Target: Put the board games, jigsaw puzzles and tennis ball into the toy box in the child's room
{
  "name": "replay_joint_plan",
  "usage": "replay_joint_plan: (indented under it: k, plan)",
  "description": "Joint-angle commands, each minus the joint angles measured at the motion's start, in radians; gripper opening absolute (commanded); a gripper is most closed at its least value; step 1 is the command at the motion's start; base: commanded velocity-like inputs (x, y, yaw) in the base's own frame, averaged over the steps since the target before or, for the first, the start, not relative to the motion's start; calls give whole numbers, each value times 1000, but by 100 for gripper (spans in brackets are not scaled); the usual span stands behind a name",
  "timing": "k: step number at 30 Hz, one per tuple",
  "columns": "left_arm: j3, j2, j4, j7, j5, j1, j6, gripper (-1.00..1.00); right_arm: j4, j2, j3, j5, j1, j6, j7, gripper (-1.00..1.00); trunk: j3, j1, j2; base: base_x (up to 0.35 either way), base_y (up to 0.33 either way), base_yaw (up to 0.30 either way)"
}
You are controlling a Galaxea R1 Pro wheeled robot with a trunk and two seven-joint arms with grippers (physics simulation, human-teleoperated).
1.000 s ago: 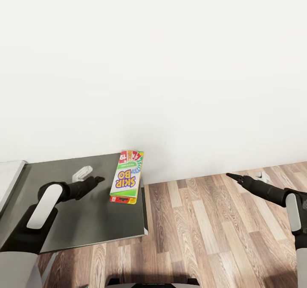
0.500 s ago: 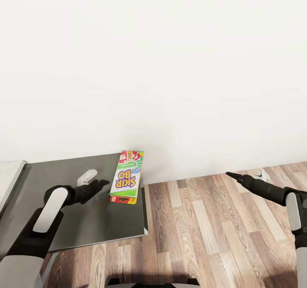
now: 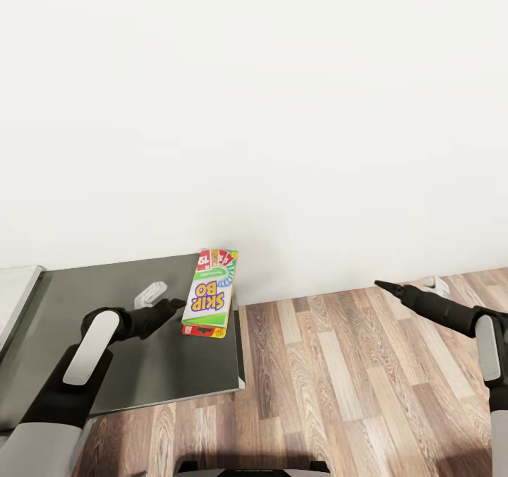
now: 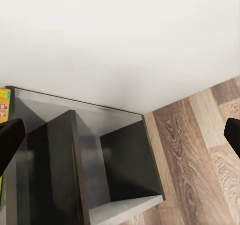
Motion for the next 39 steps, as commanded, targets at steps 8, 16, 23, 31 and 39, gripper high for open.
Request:
replay_joint_plan:
  k: [8, 16, 23, 31, 39]
  plan:
    - [-3, -3, -4, 14, 13, -2, 1, 100, -10, 1, -3, 0, 0, 5, 2, 100, -1, 1, -2, 0, 0, -28]
    - [-3, -5, -5, 16, 14, -7, 1, 100, -11, 3, -1, 0, 0, 5, 2, 100, -1, 1, -2, 0, 0, -12]
    - [-4, -14, -4, 16, 12, -11, 2, 100, -11, 3, -1, -1, 0, 5, 3, 100, -1, 1, -2, 0, 0, -4]
    - [-3, -36, -2, 18, 7, -21, 2, 100, -12, 5, -1, 0, 0, 5, 3, 100, -1, 1, -2, 0, 0, -1]
    - [-3, -46, -1, 19, 6, -29, 2, 100, -14, 4, -1, 0, 1, 5, 3, 100, -1, 1, -2, 0, 0, -73]
